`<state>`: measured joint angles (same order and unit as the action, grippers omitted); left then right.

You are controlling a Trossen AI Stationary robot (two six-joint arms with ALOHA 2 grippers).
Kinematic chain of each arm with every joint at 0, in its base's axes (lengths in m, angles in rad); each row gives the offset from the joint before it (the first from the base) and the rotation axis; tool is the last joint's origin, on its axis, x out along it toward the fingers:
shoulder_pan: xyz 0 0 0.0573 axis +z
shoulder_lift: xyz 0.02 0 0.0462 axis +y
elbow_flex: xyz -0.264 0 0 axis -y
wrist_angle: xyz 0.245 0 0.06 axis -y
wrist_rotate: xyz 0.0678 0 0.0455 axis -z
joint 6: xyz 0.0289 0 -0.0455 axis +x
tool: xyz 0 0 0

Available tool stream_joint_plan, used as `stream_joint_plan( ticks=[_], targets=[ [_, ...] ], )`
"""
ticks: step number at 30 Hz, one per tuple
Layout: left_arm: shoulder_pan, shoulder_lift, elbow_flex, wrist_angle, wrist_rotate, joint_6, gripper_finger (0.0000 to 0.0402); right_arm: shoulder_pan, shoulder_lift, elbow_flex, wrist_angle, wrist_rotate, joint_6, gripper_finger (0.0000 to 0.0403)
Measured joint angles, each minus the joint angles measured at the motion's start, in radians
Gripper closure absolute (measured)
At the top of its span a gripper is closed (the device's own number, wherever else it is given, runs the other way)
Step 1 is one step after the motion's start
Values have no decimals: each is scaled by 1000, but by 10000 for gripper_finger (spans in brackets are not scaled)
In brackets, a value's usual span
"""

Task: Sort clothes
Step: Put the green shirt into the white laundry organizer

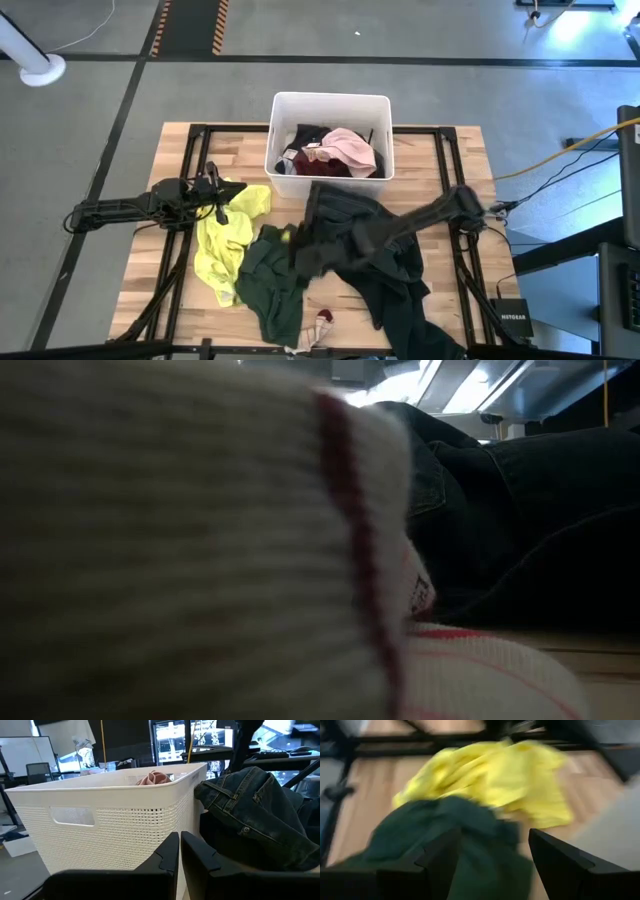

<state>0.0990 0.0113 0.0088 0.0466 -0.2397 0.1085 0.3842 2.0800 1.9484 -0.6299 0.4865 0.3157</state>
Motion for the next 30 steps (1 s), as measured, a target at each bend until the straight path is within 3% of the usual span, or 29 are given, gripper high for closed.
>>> stream_joint_plan(
  ticks=[6, 14, 17, 30],
  targets=[
    [0, 0, 0, 0, 0, -30, 389, 55, 147, -1, 64, -41, -8, 150],
    [0, 0, 0, 0, 0, -30, 389, 55, 242, 0, 226, -102, 45, 150],
    [0, 0, 0, 0, 0, -30, 389, 55, 259, 0, 295, -167, 19, 150],
    [0, 0, 0, 0, 0, -37, 389, 54, 261, 0, 292, -138, 18, 150]
  ],
)
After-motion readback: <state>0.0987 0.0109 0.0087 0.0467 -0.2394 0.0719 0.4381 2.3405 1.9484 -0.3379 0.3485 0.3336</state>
